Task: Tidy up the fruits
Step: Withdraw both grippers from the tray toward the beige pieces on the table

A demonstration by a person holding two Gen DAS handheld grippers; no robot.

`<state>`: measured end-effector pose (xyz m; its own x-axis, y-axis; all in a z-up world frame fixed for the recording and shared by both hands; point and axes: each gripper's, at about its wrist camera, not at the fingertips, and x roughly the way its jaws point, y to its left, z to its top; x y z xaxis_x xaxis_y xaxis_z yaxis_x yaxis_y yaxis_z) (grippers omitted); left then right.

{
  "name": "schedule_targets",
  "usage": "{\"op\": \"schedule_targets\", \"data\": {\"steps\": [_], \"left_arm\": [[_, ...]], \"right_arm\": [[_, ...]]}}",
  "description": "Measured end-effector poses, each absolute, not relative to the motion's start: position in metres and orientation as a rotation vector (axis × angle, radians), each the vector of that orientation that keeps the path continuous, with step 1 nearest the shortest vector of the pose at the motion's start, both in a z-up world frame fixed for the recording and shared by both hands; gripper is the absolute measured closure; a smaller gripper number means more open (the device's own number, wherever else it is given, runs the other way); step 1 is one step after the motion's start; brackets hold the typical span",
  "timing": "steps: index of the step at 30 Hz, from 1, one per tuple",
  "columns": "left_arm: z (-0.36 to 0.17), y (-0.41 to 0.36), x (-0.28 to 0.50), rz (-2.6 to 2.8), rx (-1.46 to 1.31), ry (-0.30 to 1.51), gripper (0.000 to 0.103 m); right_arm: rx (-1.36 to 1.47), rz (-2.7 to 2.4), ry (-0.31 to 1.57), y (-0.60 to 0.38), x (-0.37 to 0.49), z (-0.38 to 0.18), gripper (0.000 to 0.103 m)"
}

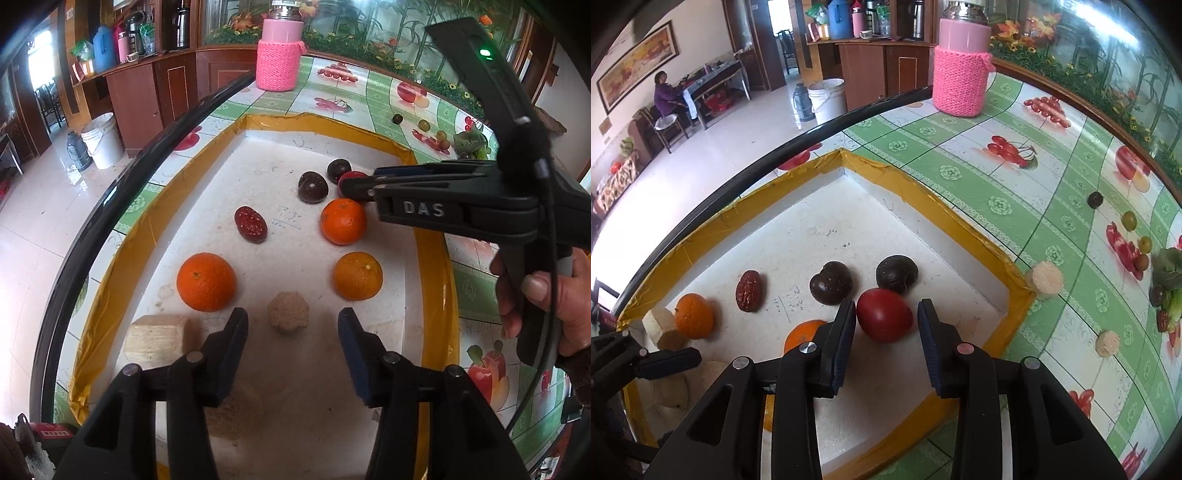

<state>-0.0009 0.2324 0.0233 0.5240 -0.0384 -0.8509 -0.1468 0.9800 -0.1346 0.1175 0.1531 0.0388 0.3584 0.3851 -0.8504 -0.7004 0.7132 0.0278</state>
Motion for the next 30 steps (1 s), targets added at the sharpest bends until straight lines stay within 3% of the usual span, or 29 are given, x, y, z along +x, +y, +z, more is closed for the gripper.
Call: {"op": "schedule_targets", "data": {"steps": [9, 13, 17, 24, 30], "left_arm": [[0.033, 0.233, -0.015, 0.091, -0.201, 1.007, 0.039], [0.038, 0.230, -0.022, 0.096, -0.190, 1.003, 0.036], [0.044, 0.224, -0.029, 0.099, -0.168, 0.996, 0.034], [0.059, 0.207, -0.040, 0.109, -0.099, 0.973, 0.019], [0.074, 0.181, -0.038, 0.080, -0.052, 0.940, 0.012]], "right_arm": [[-0.305, 0.710, 0.934, 0.115, 0.086, 0.065, 0.064], [-0.251, 0.698, 0.940, 0.092, 0.071, 0.069, 0.053], [-0.215, 0.672, 0.967, 0.071, 0.057, 0.063, 0.052], [-0.124, 0.607, 1.036, 0.025, 0.033, 0.044, 0.051], [-0.062, 0.527, 1.052, -0.020, 0.022, 0.040, 0.049]]}}
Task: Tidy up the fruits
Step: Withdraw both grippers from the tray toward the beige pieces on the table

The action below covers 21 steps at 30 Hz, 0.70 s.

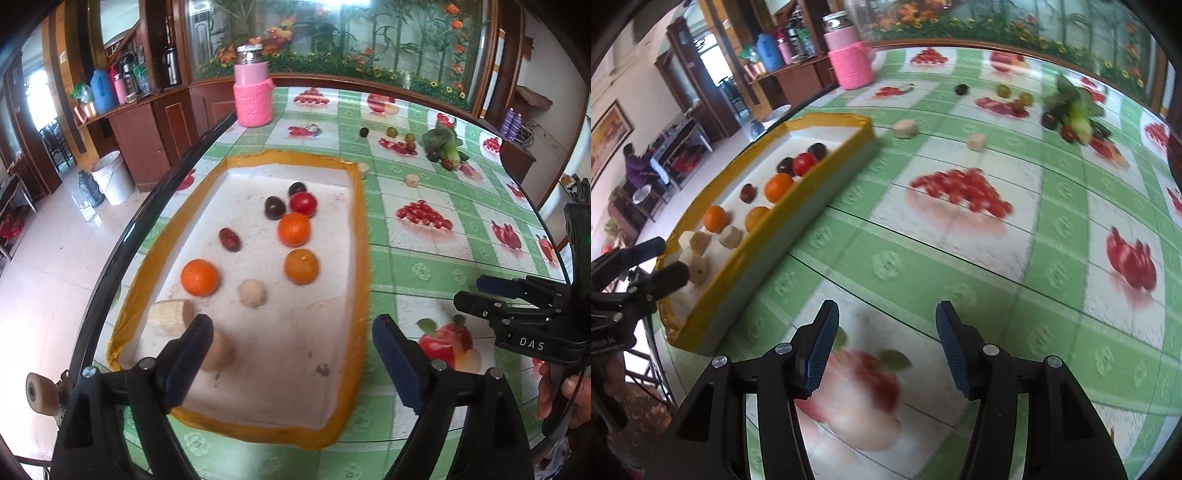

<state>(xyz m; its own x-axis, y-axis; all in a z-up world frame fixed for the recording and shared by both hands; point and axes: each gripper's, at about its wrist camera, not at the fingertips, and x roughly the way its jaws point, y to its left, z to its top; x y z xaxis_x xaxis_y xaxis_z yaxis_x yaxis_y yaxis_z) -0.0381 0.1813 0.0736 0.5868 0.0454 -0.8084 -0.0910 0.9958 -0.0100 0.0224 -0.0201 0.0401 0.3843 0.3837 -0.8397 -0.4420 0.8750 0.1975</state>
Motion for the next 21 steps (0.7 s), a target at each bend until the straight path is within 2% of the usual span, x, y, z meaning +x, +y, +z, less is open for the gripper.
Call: {"op": "schedule_targets", "data": {"steps": [15, 21], "left_arm": [[0.086, 0.105, -0.012, -0.037, 0.027, 0.940, 0.009], [0.079, 0.092, -0.013, -0.052, 0.037, 0.975, 0.009]], "right_arm": [[0.161, 0.162, 0.968, -0.201, 0.052, 0.067, 0.046], [0.167, 0.190, 0.936, -0.202, 0.078, 0.079, 0.043]]}}
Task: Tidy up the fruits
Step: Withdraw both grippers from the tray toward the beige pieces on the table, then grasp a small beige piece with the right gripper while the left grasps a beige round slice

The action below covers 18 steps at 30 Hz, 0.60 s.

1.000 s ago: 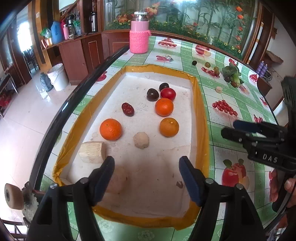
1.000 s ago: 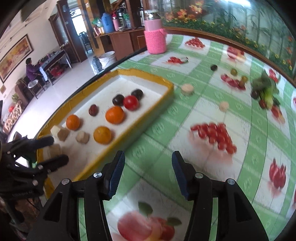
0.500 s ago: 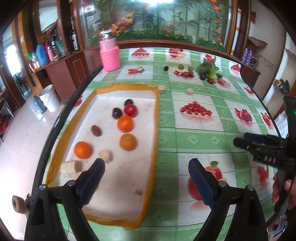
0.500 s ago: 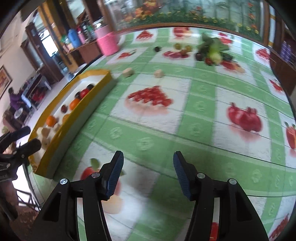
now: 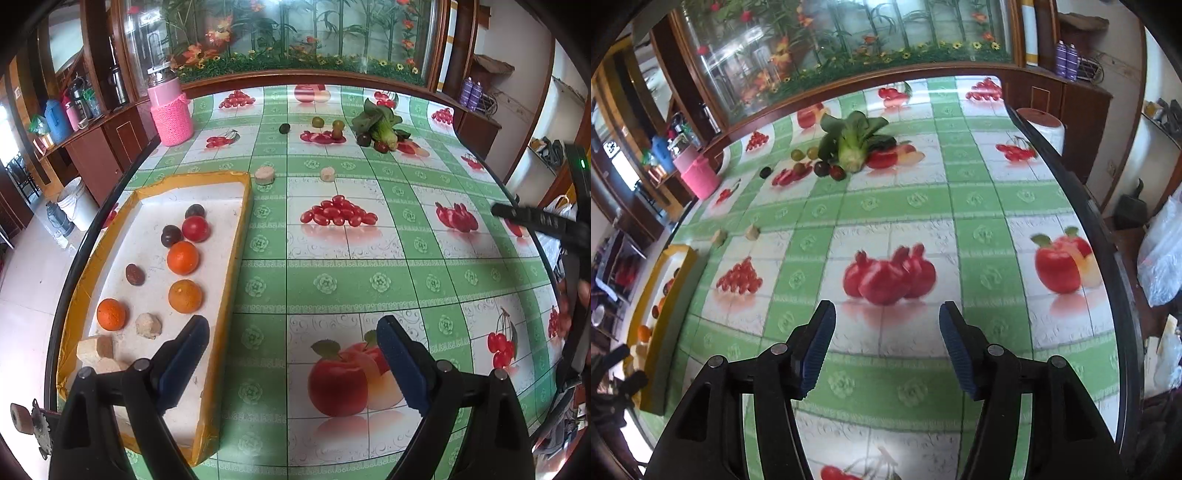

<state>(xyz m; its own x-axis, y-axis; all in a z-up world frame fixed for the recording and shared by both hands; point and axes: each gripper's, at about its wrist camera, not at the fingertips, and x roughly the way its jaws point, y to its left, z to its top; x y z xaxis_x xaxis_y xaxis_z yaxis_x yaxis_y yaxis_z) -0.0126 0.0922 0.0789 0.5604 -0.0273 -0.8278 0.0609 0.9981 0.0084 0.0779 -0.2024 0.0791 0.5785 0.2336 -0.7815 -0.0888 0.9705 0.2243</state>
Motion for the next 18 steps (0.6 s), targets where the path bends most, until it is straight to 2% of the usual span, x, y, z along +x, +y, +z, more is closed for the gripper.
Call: {"op": "schedule_targets", "data": {"steps": [4, 10, 18], "left_arm": [[0.080, 0.096, -0.013, -0.042, 0.042, 0.981, 0.009], [0.092, 0.110, -0.004, -0.015, 0.060, 0.965, 0.009], [0.106, 0.132, 0.021, 0.016, 0.063, 0.937, 0.009]], "right_arm": [[0.143, 0.313, 0.933, -0.158, 0.105, 0.078, 0.038], [0.097, 0.471, 0.966, -0.074, 0.151, 0.056, 0.038], [0.023, 0.483, 1.004, -0.019, 0.197, 0.021, 0.039]]}}
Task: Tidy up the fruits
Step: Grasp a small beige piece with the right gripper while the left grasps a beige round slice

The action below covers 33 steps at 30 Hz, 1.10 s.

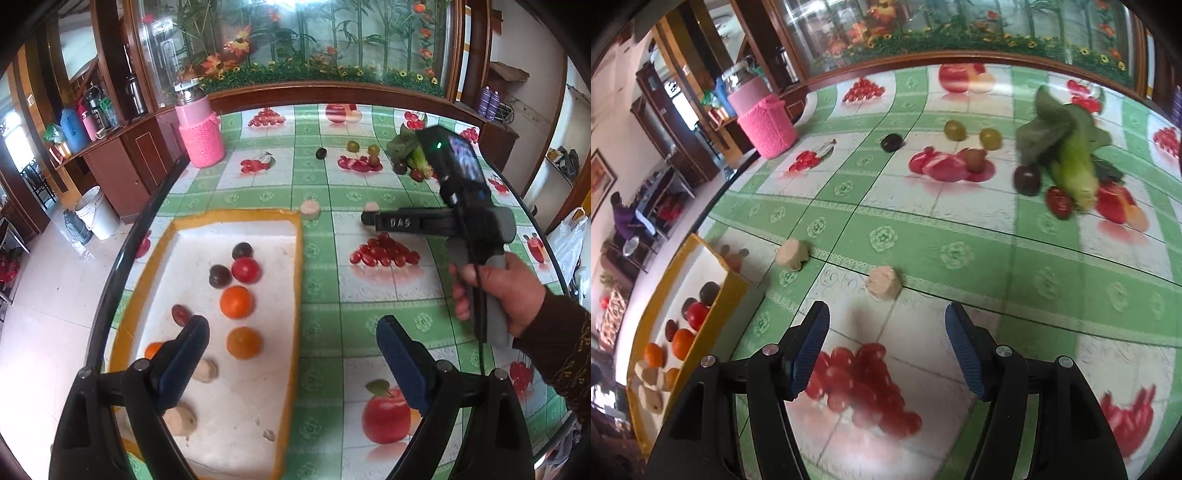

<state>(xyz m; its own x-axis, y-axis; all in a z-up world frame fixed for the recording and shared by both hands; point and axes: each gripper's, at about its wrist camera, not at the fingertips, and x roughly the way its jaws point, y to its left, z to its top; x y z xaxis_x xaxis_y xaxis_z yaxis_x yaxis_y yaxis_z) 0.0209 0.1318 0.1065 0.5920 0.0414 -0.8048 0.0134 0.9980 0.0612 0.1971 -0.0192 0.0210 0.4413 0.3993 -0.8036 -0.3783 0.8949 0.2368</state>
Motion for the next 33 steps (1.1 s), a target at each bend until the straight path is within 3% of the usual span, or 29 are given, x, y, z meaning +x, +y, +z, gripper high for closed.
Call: {"op": "schedule_targets", "data": {"steps": [3, 5, 7, 15, 25, 28, 30, 31, 33], "left_arm": [[0.108, 0.134, 0.033, 0.018, 0.083, 0.929, 0.009], [0.110, 0.134, 0.044, 0.024, 0.098, 0.921, 0.009], [0.112, 0.134, 0.058, 0.028, 0.097, 0.909, 0.009], [0.094, 0.114, 0.143, -0.026, 0.098, 0.946, 0.010], [0.037, 0.085, 0.224, -0.119, 0.318, 1.116, 0.014], [0.026, 0.087, 0.230, -0.162, 0.312, 1.171, 0.025], [0.021, 0.086, 0.229, -0.190, 0.317, 1.183, 0.050], [0.017, 0.086, 0.228, -0.205, 0.319, 1.194, 0.053], [0.018, 0.087, 0.226, -0.226, 0.294, 1.169, 0.072]], "right_arm": [[-0.041, 0.495, 0.962, -0.010, 0.198, 0.022, 0.049], [-0.091, 0.493, 0.947, -0.005, 0.199, 0.021, 0.069], [-0.146, 0.474, 0.924, -0.001, 0.197, 0.021, 0.082], [-0.058, 0.479, 0.902, -0.030, 0.190, 0.026, 0.082], [-0.032, 0.508, 0.898, -0.052, 0.183, 0.026, 0.082], [-0.008, 0.512, 0.909, -0.057, 0.185, 0.024, 0.082], [0.002, 0.509, 0.913, -0.059, 0.186, 0.022, 0.082], [0.008, 0.508, 0.916, -0.060, 0.186, 0.022, 0.082], [0.017, 0.503, 0.919, -0.063, 0.187, 0.021, 0.082]]}}
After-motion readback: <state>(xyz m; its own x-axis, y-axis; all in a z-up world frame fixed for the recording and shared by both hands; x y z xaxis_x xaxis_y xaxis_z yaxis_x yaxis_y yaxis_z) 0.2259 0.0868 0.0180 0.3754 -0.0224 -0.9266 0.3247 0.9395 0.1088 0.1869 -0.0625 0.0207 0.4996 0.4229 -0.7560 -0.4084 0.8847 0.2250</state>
